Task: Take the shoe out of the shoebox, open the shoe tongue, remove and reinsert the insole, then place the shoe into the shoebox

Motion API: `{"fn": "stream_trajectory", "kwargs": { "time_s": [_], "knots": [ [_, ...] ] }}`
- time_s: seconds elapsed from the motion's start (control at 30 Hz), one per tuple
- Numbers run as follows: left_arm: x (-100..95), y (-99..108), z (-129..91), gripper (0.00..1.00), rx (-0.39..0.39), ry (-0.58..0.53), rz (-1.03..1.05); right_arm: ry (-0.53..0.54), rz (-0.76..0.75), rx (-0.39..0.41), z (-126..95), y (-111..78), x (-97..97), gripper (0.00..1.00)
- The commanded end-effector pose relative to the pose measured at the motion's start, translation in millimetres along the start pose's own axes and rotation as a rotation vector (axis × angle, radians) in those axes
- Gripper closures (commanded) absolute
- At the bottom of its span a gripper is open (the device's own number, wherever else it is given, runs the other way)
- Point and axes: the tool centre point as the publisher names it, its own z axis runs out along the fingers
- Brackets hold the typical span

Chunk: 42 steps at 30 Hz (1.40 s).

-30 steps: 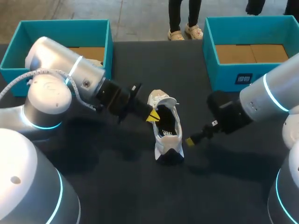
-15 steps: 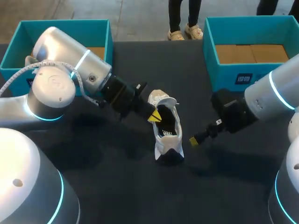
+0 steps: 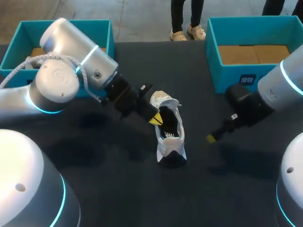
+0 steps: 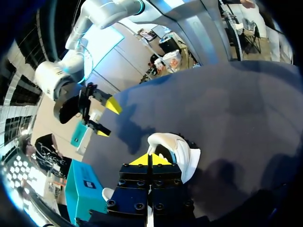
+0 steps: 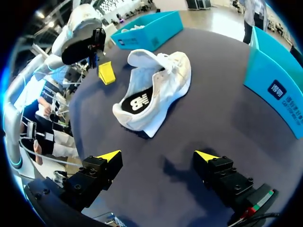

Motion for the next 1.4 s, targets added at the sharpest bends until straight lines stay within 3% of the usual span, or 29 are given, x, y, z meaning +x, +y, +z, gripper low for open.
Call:
{"fn": "stream_trajectory", "kwargs": {
  "time_s": [0.03,0.23,0.67,0.9,1.4],
  "knots": [
    [-8.3,3,-5,1.00,0.005,0.070,0.014,-0.013,0.001,0.041,-37,-5.3,0.7,0.00],
    [-11.4,0,-4,1.00,0.007,0.118,0.040,-0.019,0.019,0.056,-55,-13.2,-5.2,0.00],
    [-21.2,-7,8,1.00,0.027,0.247,0.099,-0.085,0.042,0.009,-108,-21.8,-15.5,0.00],
    [-15.9,-4,5,1.00,0.019,0.309,0.128,-0.109,0.057,-0.017,-122,-26.7,-22.4,0.00],
    [-14.9,-4,5,1.00,0.016,0.308,0.134,-0.111,0.060,-0.063,-148,-21.4,-23.4,0.00]
  ]
}}
